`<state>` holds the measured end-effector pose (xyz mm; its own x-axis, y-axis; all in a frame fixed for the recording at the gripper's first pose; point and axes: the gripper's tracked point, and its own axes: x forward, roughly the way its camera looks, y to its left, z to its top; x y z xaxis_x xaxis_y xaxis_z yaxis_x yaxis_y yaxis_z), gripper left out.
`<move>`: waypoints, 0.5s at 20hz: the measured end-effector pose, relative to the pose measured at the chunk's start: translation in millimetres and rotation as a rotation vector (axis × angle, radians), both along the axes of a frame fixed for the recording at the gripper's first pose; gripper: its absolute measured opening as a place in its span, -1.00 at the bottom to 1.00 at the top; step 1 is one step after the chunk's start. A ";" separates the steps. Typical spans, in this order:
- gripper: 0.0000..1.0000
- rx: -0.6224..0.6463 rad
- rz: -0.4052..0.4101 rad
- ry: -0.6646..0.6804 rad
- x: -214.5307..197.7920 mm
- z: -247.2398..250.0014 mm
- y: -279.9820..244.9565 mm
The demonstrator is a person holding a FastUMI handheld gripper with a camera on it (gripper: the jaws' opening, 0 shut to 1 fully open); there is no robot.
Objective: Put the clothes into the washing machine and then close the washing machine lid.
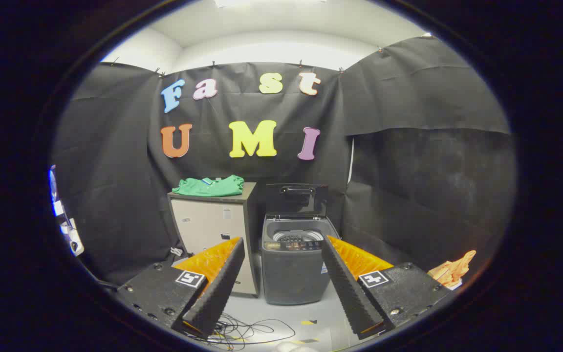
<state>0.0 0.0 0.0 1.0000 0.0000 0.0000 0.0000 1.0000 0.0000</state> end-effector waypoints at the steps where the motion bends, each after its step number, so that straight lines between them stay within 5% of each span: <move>1: 0.99 0.001 -0.001 -0.001 -0.2 -0.3 -0.1; 10: 0.99 -0.005 -0.006 0.008 0.0 -3.4 -0.2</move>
